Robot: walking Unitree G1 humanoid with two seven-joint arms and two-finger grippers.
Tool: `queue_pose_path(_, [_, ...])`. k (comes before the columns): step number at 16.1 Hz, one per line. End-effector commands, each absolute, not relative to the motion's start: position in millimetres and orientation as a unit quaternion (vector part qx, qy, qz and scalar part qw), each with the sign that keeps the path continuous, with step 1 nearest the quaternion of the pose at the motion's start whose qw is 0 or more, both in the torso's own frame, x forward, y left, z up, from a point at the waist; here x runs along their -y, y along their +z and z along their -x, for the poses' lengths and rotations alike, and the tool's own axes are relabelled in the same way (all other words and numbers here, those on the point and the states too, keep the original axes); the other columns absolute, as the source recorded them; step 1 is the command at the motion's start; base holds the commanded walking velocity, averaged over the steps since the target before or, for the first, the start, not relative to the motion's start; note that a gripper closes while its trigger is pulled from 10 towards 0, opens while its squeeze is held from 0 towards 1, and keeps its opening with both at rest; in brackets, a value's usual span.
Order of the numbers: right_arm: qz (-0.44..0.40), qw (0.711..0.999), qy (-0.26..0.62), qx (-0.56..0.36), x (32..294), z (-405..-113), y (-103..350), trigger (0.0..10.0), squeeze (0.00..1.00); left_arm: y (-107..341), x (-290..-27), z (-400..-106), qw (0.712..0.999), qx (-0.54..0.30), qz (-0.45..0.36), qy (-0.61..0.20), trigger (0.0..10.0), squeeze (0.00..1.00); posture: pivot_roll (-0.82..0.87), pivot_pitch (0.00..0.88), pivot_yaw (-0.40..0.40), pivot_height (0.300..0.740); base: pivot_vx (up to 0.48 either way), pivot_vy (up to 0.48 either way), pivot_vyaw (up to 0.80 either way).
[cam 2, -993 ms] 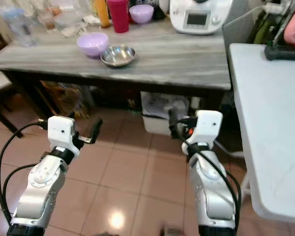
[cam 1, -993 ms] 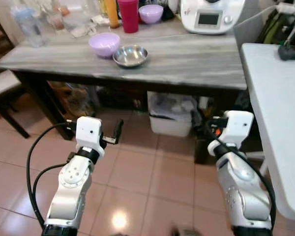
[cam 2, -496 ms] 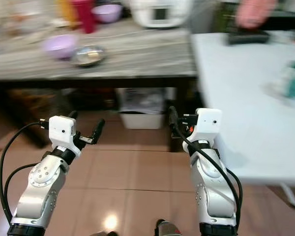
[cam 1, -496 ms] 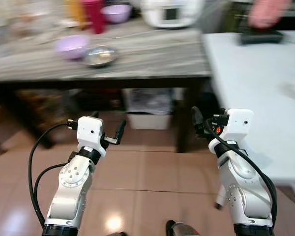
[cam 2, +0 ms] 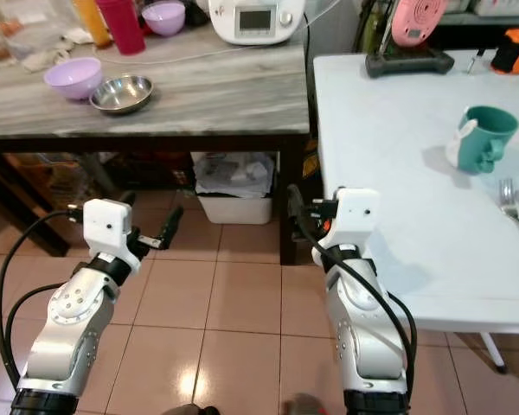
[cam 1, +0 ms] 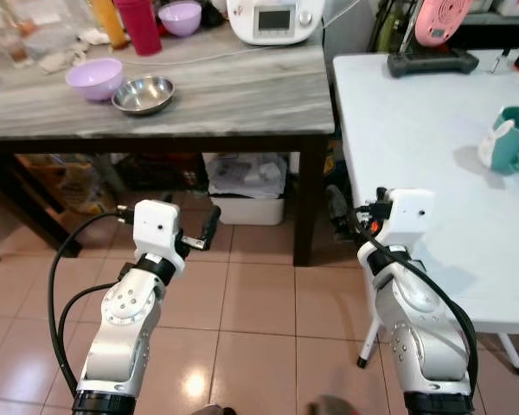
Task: Setting the table
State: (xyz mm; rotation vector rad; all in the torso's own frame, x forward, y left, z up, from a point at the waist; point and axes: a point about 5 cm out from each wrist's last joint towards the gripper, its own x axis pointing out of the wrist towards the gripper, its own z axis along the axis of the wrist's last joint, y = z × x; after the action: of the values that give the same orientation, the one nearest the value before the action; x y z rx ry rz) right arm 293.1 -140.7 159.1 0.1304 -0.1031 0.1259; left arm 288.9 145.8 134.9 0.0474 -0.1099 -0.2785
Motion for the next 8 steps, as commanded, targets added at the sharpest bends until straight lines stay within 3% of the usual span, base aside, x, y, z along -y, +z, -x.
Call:
queue_pose_path(1, [-0.065,0.995,0.058,0.052,144.1,-292.7,158.6,10.0,0.0,133.0,-141.0,-286.8,0.987,0.05,-0.019,-0.152,10.0,0.0,-0.16,0.131,0.092,0.74,0.0,-0.326,0.0])
queue_pose_path(8, [-0.049,0.996,0.043,0.064,148.5,-291.2,163.3,10.0,0.0,136.5,-134.9,-287.3,0.983,0.053,-0.011,-0.174,10.0,0.0,-0.17,0.141,0.097,0.74,0.0,-0.321,0.0])
